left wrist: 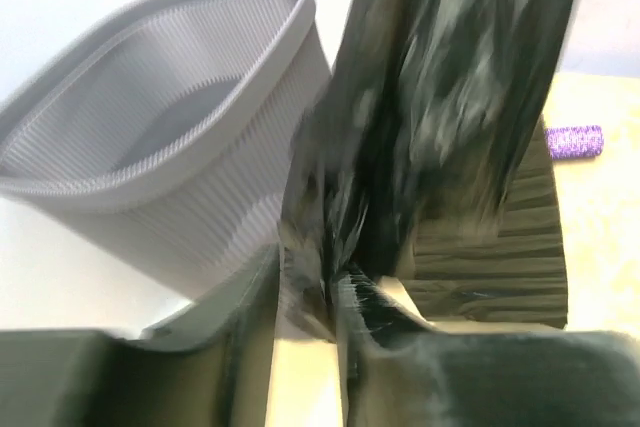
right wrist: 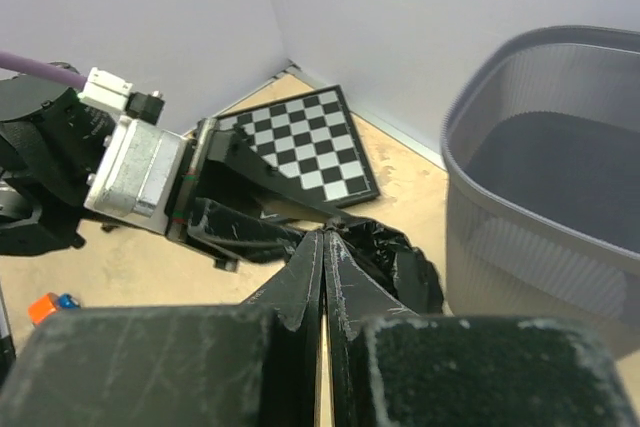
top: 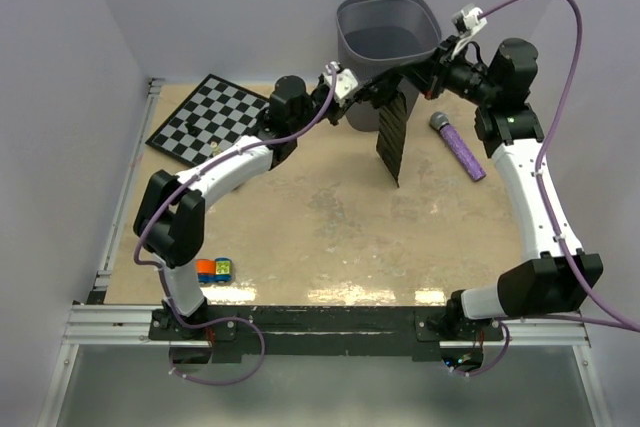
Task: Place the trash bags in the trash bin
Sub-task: Unfold the trash bag at the center of the board.
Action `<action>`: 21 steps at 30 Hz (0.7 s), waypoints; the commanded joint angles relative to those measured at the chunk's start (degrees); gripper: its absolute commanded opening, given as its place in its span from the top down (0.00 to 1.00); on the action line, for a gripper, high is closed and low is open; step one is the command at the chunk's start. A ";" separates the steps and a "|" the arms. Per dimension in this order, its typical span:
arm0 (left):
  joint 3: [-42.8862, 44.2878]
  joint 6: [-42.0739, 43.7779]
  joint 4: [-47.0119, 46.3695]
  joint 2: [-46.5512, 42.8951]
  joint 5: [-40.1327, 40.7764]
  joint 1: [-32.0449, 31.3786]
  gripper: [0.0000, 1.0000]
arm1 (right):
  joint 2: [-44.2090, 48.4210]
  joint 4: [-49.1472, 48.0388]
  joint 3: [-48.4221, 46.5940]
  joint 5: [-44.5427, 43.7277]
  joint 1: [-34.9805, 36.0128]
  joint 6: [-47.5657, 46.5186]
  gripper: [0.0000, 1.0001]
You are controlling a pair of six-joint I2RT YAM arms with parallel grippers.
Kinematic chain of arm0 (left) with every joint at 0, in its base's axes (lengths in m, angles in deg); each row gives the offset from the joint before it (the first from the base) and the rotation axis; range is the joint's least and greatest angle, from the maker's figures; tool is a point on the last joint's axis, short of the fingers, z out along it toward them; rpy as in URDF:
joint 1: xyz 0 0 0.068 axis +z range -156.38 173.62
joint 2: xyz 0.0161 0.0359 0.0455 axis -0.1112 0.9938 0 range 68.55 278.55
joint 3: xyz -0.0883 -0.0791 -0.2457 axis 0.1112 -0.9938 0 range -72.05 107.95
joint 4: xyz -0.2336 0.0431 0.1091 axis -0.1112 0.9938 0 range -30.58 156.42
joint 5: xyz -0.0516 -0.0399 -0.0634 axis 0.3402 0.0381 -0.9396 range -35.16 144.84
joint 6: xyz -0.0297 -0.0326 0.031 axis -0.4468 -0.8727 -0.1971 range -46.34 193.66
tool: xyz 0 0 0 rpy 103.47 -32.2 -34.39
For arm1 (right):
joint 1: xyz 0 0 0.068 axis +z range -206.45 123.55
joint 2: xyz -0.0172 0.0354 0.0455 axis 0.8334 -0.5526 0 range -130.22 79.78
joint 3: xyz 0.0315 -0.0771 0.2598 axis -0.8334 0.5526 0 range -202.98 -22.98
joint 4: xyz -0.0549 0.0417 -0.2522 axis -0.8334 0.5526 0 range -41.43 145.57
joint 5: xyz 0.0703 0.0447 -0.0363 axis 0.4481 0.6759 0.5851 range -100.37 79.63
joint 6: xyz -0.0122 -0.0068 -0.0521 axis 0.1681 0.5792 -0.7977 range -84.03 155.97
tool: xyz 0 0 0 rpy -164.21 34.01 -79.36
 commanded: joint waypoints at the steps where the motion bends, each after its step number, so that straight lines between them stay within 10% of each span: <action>1: -2.15 -1.20 0.55 -5.12 -1.47 1.69 0.84 | 3.64 -1.57 0.60 -1.57 -1.89 -0.22 1.00; 3: -2.86 -1.91 1.42 -5.91 -1.83 2.13 1.00 | 4.09 -0.69 0.78 -4.20 -2.07 -1.10 1.00; 21: -10.33 -3.67 2.66 -21.46 -7.19 5.30 1.00 | 6.81 6.78 3.68 -26.61 -2.86 -8.58 1.00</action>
